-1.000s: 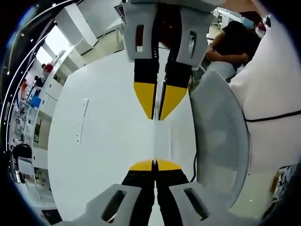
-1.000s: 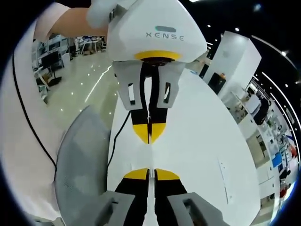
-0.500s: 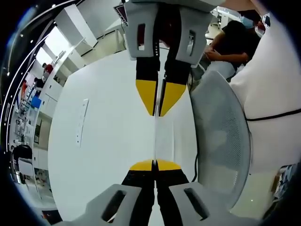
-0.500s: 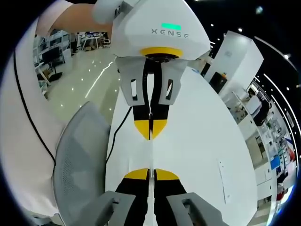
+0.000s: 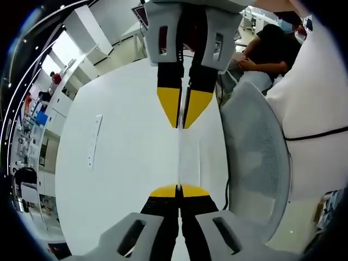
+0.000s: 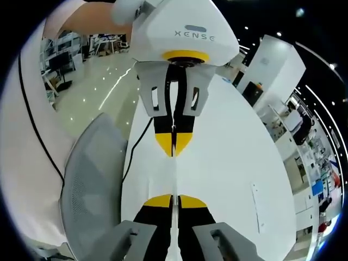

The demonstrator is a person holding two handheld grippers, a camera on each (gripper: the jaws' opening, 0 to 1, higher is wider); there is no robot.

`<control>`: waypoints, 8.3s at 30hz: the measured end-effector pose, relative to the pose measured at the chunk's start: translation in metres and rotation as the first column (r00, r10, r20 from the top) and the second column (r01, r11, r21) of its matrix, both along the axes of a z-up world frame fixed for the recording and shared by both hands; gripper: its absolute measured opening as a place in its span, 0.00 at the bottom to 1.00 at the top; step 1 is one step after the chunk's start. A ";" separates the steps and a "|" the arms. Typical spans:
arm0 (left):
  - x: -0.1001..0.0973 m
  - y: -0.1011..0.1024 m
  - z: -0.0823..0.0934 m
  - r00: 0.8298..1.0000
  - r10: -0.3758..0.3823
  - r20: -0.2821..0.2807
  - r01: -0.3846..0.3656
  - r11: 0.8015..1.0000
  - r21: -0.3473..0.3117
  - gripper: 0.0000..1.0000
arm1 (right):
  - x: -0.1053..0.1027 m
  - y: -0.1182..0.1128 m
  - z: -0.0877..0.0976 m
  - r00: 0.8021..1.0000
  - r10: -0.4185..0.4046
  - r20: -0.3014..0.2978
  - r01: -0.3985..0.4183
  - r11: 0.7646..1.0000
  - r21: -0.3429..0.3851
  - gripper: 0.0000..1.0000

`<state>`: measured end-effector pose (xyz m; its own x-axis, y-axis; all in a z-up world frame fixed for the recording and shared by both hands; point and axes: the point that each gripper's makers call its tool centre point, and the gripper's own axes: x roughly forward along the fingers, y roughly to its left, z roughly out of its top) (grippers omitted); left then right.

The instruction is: Arrange the food packaging bags into a neat stack by flattening each bag and aligning their edges.

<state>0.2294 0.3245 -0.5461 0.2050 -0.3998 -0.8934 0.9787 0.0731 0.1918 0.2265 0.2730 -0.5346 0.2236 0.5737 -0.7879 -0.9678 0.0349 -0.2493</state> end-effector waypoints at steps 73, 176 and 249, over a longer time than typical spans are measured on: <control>0.001 -0.002 0.001 1.000 0.017 0.010 -0.017 0.999 -0.039 0.00 | 0.001 -0.045 -0.004 0.999 0.000 0.043 0.004 0.996 -0.089 0.00; -0.002 -0.001 -0.001 0.999 0.035 0.031 -0.034 0.998 -0.058 0.00 | 0.010 -0.039 0.014 0.999 -0.054 -0.009 0.053 0.998 -0.030 0.07; -0.005 -0.009 0.007 0.997 0.047 0.064 -0.041 0.995 -0.096 0.00 | -0.008 -0.013 -0.007 0.996 -0.006 -0.087 0.001 0.998 -0.059 0.00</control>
